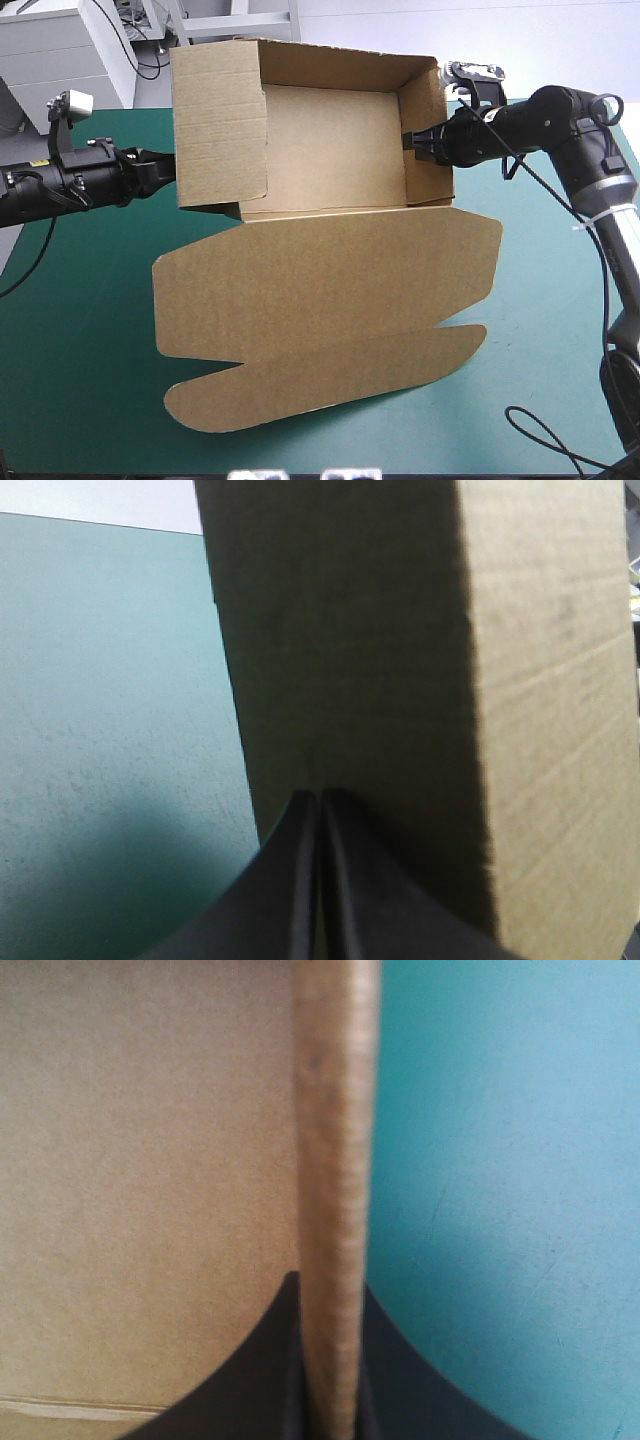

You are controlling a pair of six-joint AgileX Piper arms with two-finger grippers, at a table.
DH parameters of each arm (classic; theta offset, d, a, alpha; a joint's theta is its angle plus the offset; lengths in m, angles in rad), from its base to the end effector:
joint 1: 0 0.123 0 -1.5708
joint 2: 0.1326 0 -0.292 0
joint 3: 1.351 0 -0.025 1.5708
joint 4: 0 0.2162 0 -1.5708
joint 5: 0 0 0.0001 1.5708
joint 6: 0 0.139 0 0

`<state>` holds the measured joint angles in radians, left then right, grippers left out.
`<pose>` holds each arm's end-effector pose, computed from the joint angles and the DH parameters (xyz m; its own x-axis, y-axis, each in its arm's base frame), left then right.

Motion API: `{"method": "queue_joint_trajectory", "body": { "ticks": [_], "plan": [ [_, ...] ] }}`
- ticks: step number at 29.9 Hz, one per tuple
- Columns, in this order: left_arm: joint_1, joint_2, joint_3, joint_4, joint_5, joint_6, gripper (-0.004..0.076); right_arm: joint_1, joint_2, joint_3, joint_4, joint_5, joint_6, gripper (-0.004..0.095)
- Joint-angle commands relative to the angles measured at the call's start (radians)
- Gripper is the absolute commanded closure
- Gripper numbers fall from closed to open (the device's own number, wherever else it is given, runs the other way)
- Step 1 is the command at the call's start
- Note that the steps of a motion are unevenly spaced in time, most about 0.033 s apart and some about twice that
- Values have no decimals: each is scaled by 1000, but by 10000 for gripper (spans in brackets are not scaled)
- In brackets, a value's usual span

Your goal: Fold the box

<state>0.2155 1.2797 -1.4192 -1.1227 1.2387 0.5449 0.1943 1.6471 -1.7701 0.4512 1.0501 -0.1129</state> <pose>0.2362 -0.0696 0.4390 -0.6347 -0.1663 -0.7546 0.5078 0.6463 -0.5696 0.3401 0.1205 0.3865 -0.7480 -0.0309 -0.6629 -0.3495 0.8675 0.3540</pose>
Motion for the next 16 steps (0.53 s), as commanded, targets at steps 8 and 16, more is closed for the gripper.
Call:
{"method": "queue_joint_trajectory", "body": {
  "ticks": [8, 16],
  "plan": [
    [-34, -30, -21, -74, 49, 75, 730, 77, 2, -29, 47, -118, 17, 926],
    [-34, -30, -21, -61, 49, 75, 727, 102, 25, -29, 45, -154, 17, 926]
  ]
}}
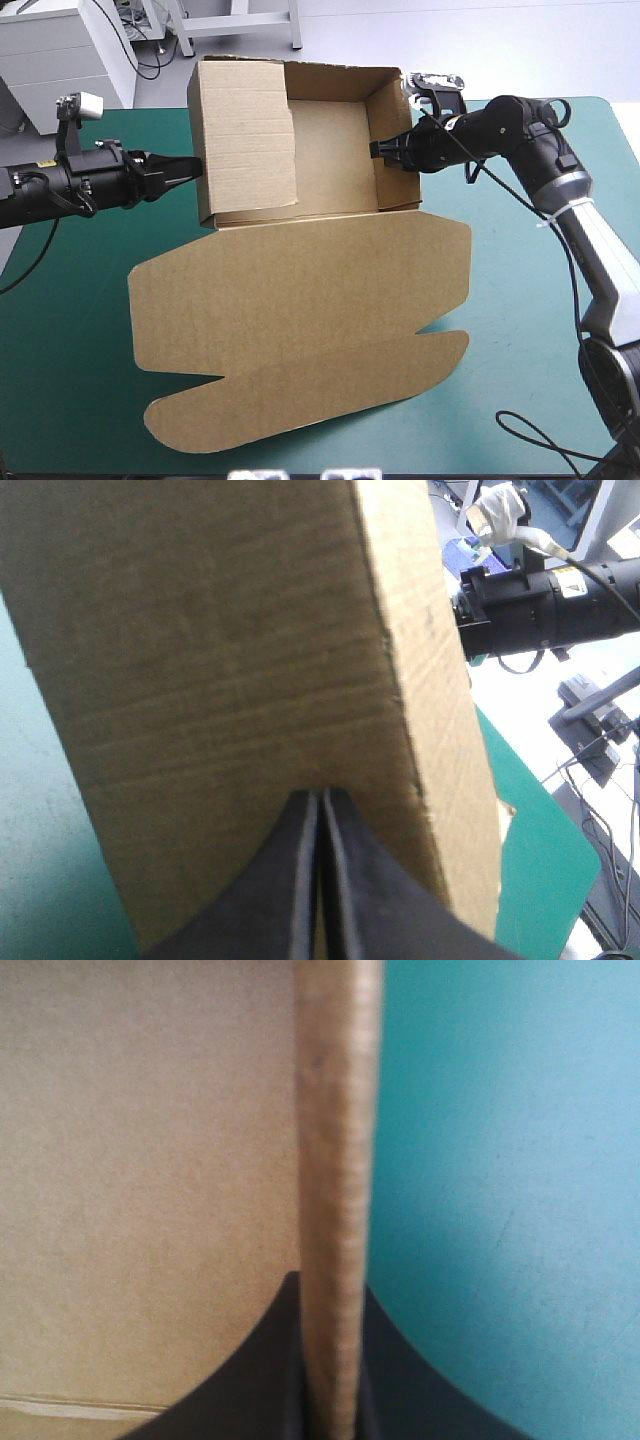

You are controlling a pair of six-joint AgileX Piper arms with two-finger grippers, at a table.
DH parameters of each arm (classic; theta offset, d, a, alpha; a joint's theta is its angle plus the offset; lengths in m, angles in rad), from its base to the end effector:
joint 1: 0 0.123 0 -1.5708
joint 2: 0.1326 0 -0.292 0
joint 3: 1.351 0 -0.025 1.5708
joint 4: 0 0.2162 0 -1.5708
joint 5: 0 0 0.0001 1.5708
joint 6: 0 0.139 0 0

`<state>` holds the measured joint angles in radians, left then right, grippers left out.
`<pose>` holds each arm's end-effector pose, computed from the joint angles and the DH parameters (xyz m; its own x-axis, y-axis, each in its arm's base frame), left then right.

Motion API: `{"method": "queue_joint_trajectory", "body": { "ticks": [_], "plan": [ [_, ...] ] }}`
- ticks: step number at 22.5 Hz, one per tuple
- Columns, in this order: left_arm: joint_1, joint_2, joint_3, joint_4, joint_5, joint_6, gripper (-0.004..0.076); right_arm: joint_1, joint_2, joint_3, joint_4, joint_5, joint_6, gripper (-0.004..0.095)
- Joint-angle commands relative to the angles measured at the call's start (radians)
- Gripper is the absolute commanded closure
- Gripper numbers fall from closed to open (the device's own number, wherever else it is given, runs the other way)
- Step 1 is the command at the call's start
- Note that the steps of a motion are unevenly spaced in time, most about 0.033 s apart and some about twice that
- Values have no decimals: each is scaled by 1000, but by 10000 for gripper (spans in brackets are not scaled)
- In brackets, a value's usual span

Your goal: Fold the box

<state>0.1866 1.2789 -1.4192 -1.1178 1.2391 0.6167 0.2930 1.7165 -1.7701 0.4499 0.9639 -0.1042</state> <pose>0.2338 -0.0761 0.4386 -0.6000 -0.0988 -0.7939 0.5701 0.6433 -0.5110 0.3529 0.1584 0.3681 -0.7439 -0.0646 -0.6652 -0.3980 0.8423 0.3634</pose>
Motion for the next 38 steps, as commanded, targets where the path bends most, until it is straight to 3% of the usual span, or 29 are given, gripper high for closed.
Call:
{"method": "queue_joint_trajectory", "body": {
  "ticks": [1, 5, 10, 13, 16, 24, 31, 34, 38],
  "plan": [
    [-5, -30, -21, -68, 49, 3, 719, 3, -44, -29, 46, -70, 8, 926],
    [-5, -30, -21, -68, 49, 3, 640, 3, -39, -29, 40, -76, 8, 926],
    [-5, -30, -21, -66, 49, 3, 366, 5, -36, -29, 28, -111, 6, 925],
    [-5, -30, -21, -65, 44, 3, 262, 16, -25, -29, 28, -118, 1, 926],
    [-5, -30, -21, -30, 34, -49, 260, 70, -1, -29, 15, -144, -5, 925],
    [-5, -30, -21, 373, 25, -230, 270, 198, 56, -32, -73, -228, 5, 925],
    [-72, -30, -21, 615, -58, -393, 332, 316, 86, -32, -166, -335, 70, 925],
    [-151, -30, -21, 816, -97, -538, 400, 386, 90, -32, -300, -353, 138, 925],
    [-216, 0, -21, 882, -123, -597, 543, 421, 90, -32, -341, -335, 158, 925]
  ]
}}
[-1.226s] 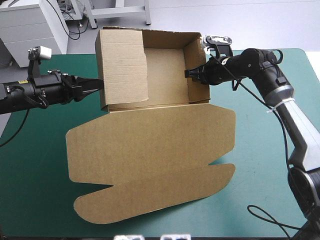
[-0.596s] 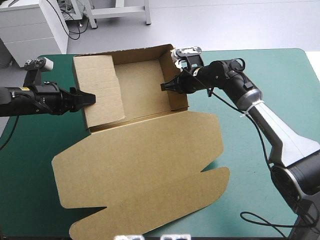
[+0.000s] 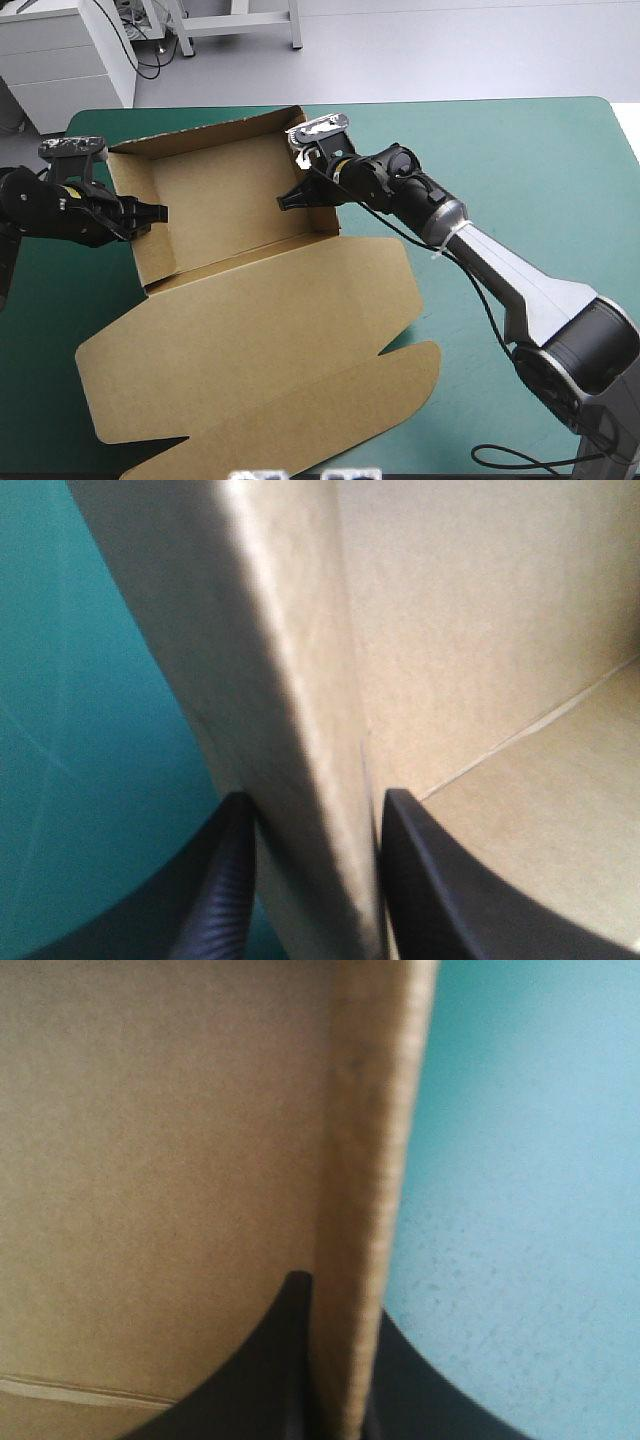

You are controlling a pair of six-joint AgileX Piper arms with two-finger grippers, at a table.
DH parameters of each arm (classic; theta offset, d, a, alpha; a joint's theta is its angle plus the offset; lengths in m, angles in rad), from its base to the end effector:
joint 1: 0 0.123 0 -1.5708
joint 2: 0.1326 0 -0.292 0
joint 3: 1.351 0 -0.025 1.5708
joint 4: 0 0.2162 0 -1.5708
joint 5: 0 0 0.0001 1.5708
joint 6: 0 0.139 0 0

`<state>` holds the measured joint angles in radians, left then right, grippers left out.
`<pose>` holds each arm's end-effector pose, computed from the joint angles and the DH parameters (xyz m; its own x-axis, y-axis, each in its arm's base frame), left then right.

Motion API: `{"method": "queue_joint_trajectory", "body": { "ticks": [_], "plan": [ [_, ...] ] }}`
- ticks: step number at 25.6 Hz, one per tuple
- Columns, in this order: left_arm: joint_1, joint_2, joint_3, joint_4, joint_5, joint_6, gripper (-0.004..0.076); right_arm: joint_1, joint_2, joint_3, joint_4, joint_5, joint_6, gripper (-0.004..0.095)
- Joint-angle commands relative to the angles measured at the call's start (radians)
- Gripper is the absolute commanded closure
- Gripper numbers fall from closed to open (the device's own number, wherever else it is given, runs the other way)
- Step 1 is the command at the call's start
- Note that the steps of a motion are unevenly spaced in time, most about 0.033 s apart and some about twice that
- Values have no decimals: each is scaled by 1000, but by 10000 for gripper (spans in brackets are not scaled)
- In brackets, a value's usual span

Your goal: Fold the box

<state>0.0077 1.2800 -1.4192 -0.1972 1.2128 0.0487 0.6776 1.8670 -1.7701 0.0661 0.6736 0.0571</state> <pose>0.2353 -0.0237 0.3707 -0.8323 -0.0272 -0.5537 0.0770 0.9834 -0.1642 0.3435 0.2838 0.3238 -0.5590 -0.3106 -0.7688 -0.5941 0.7968 0.1101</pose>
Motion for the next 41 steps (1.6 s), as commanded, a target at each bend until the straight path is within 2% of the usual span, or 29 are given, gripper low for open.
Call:
{"method": "queue_joint_trajectory", "body": {
  "ticks": [1, 2, 3, 4, 8, 10, 14, 18, 25, 32, 41],
  "plan": [
    [-47, 11, -21, -40, -99, -36, 584, 39, -61, -32, 43, -29, -2, 925],
    [-68, 33, -21, -38, -99, -36, 668, 39, -61, -32, 36, 7, -2, 925],
    [-76, 45, -21, -38, -97, -36, 719, 39, -65, -32, 22, 38, -2, 925],
    [-93, 62, -21, -35, -99, -36, 731, 37, -72, -32, -14, 75, 28, 926],
    [-149, 73, -21, -39, -181, -42, 731, -8, -124, -44, -32, 135, 81, 926],
    [-184, 79, -21, -41, -232, -69, 731, -50, -149, -44, -13, 231, 95, 927],
    [-246, 102, -21, -40, -247, -73, 731, -121, -156, -44, -13, 407, 95, 927],
    [-299, 139, -21, -35, -251, -86, 731, -135, -156, -37, -15, 479, 95, 927],
    [-409, 229, -21, 15, -251, -132, 731, -135, -156, 63, -6, 516, 110, 927],
    [-535, 287, -21, 262, -234, -277, 731, -135, -156, 177, 34, 436, 123, 927],
    [-553, 380, -21, 267, -218, -314, 731, -135, -156, 213, 45, 365, 134, 927]
  ]
}}
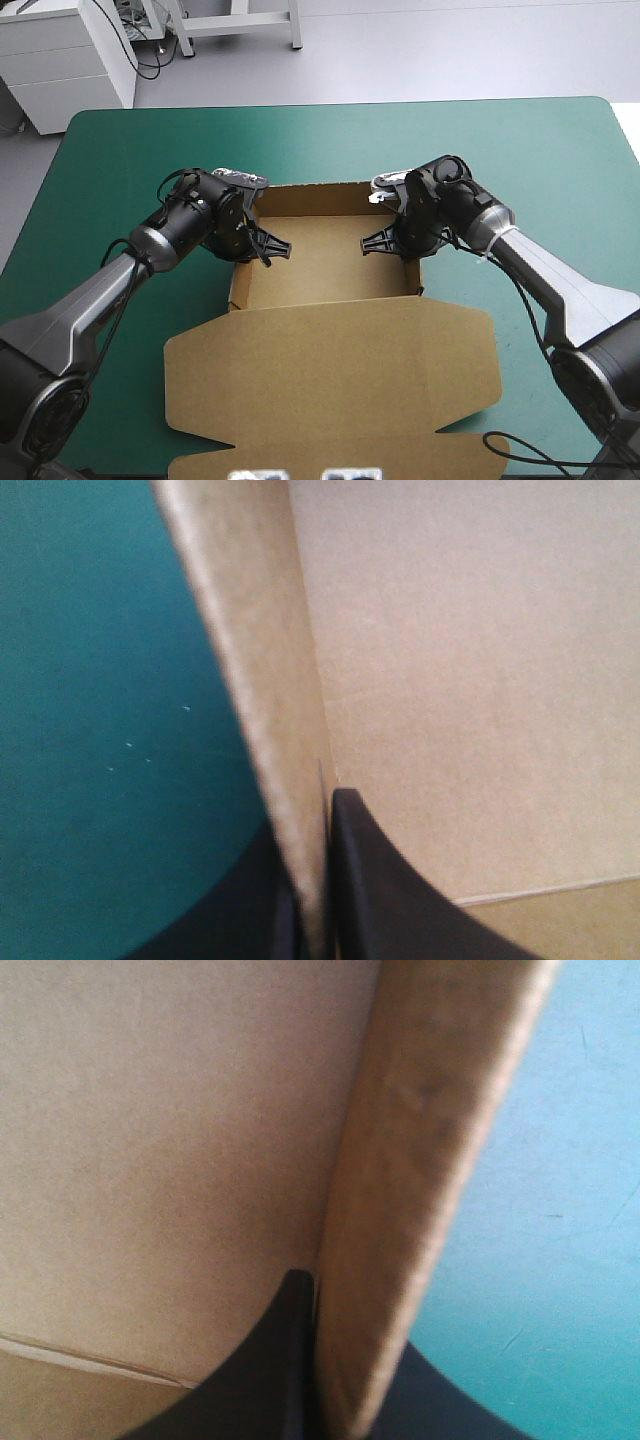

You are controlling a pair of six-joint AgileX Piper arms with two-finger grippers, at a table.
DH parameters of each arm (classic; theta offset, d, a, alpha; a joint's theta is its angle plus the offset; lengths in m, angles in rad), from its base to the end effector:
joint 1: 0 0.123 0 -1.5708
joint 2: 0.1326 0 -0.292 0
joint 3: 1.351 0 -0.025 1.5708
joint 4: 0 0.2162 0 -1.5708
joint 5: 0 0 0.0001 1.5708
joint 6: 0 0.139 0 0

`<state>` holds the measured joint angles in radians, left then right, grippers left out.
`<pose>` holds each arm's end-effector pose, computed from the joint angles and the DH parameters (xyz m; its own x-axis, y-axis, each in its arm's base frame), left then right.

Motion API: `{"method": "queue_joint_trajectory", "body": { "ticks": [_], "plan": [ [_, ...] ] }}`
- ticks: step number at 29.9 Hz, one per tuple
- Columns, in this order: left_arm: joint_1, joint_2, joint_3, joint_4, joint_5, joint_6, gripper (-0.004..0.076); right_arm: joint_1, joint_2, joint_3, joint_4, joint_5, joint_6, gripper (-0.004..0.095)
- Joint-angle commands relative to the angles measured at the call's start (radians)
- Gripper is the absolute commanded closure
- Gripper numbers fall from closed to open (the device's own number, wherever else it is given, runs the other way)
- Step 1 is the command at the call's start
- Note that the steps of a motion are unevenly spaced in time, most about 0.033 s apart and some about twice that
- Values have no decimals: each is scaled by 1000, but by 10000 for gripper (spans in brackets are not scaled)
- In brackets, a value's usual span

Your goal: Fold the box

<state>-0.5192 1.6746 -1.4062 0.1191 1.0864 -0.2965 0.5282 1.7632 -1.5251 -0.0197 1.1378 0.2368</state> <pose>0.2913 -0.1496 0.2607 -0.9151 0.2498 -0.3166 0.2550 0.9666 0.0255 0.3030 0.1739 0.2584 -0.9212 -0.2753 -0.2751 -0.2987 0.9532 0.0463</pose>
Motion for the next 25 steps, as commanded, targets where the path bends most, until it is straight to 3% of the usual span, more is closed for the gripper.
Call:
{"method": "queue_joint_trajectory", "body": {
  "ticks": [1, 7, 14, 19, 22, 25],
  "plan": [
    [-26, -6, -34, -49, -91, 46, 731, 14, -53, -32, 125, -116, -28, 927],
    [-26, 37, -34, -36, -73, 45, 731, 13, -53, -32, 62, -174, 35, 927],
    [-26, 57, -34, -34, -50, 94, 696, 16, -53, -32, -146, -109, 35, 876],
    [-26, 57, -36, 8, -11, 133, 551, 16, -53, -32, -256, -37, 35, 637],
    [-26, 57, -36, 8, -13, 133, 404, 16, -53, -32, -282, -34, 35, 508],
    [-26, 57, -36, 14, -31, 133, 254, 16, -53, -32, -295, -34, 59, 443]
  ]
}}
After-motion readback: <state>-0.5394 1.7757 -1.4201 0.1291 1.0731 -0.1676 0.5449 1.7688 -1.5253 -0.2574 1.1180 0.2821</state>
